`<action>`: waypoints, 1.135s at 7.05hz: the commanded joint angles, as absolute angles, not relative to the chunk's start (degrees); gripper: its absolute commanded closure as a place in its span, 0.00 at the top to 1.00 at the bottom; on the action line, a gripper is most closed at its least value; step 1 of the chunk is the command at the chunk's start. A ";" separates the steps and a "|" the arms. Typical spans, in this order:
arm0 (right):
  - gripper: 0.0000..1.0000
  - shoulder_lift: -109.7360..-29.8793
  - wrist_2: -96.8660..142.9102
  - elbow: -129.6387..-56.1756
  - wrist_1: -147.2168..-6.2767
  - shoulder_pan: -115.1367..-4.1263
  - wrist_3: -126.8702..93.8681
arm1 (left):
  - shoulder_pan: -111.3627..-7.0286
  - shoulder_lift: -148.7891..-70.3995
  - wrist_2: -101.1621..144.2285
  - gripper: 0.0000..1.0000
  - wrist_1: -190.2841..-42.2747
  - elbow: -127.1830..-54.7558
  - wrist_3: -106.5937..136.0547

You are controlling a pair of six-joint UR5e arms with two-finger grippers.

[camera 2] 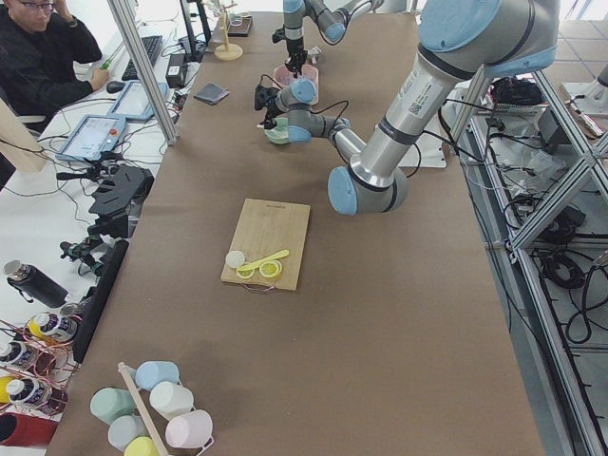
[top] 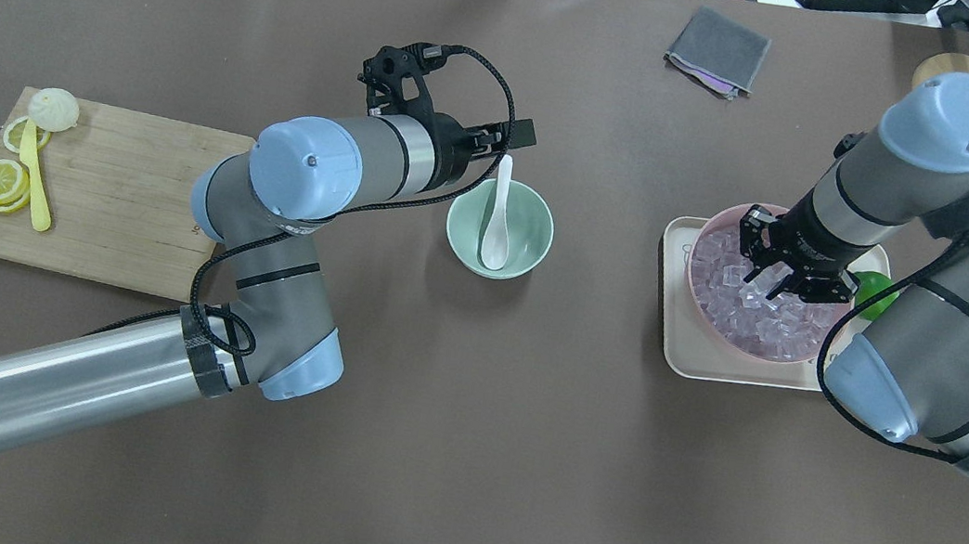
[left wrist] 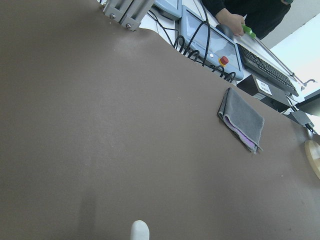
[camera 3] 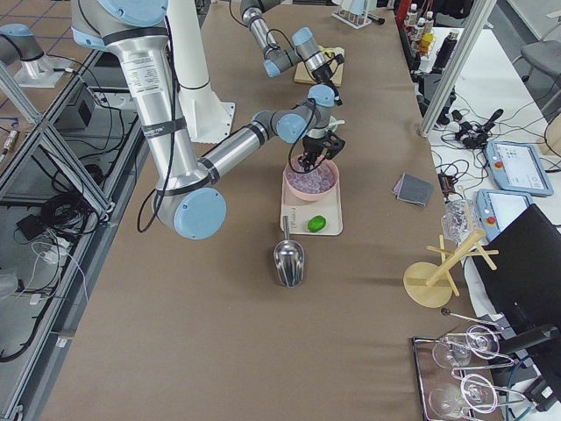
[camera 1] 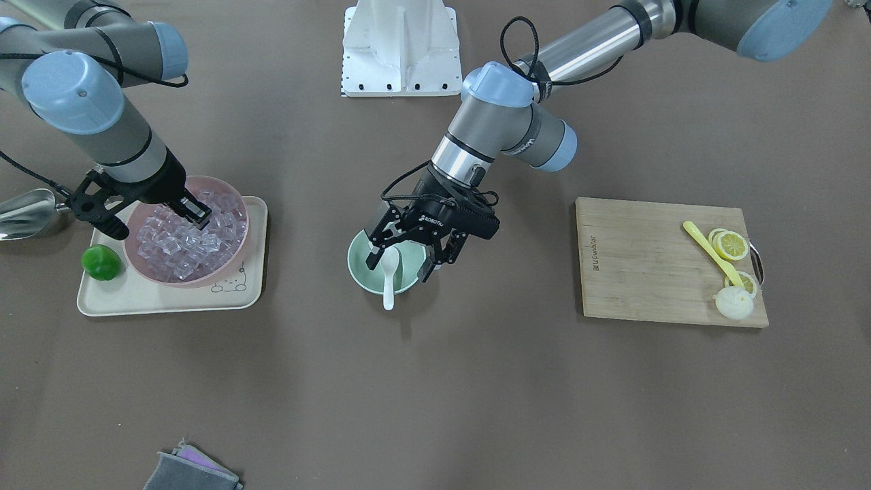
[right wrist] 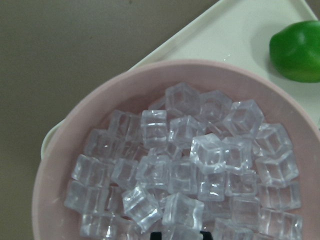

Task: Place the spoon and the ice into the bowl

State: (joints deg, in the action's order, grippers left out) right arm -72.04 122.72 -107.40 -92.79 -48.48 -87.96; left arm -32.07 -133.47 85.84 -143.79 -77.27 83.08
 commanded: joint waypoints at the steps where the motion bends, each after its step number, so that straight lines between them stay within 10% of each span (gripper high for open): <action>1: 0.00 -70.50 122.96 -114.41 -95.01 -51.67 -87.89 | -36.27 -126.44 93.80 0.98 -143.53 -84.15 81.48; 8: 0.00 -54.17 107.51 -95.13 -71.73 -36.93 -88.42 | -74.33 -98.79 132.78 0.98 -135.36 -96.06 34.98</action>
